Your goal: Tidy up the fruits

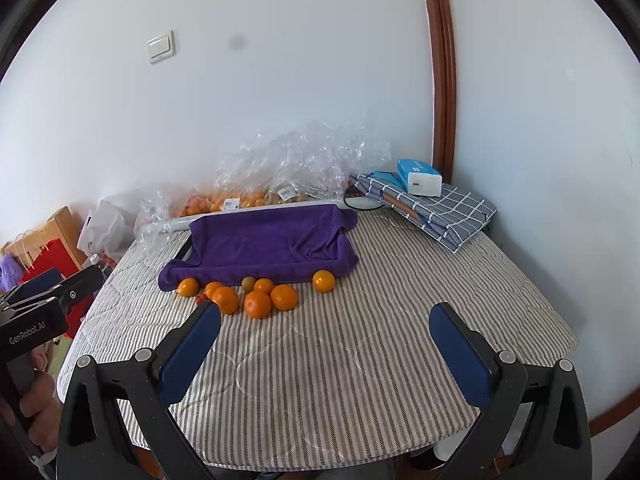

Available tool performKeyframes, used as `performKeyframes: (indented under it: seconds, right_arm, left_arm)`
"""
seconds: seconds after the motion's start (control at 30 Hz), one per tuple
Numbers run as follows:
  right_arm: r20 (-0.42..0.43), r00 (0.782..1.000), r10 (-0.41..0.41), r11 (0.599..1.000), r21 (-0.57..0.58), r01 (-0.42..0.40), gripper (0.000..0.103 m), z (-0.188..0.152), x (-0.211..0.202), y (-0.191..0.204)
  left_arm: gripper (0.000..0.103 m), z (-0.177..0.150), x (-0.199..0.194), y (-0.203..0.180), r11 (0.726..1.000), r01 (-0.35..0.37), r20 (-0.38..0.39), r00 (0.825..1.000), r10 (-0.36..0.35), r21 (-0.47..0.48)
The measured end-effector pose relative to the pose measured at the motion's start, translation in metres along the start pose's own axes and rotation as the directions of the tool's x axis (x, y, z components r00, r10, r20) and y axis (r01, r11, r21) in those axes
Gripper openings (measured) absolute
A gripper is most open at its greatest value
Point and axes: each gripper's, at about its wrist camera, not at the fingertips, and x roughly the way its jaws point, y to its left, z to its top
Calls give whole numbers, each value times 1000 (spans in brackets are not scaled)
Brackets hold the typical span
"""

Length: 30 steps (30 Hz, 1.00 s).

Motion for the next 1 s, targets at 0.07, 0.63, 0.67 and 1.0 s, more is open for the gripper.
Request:
performKeyframes:
  seconds: [0.07,0.63,0.67,1.0]
  right_arm:
    - [-2,1000,1,1000,2,-1,103,0,1,0]
    - [8,1000,12,1000,3,-12,103,-2,-1,-2]
    - [8,1000,11,1000,1,-11,103,-2,-1,-2]
    - [17,1000,10,1000,1,-10,103,-2,-2,-2]
  left_arm:
    - [103,0,0,0,1000,5,-2,1000,-5,-2]
    - [103,-2,-1,-4,1000,7,-2,1000,-7,-4]
    - [103,-2,-1,-4,1000,4,0,1000,-4,0]
    - [103,-2,-3,-4,1000,1,5,1000,-1,4]
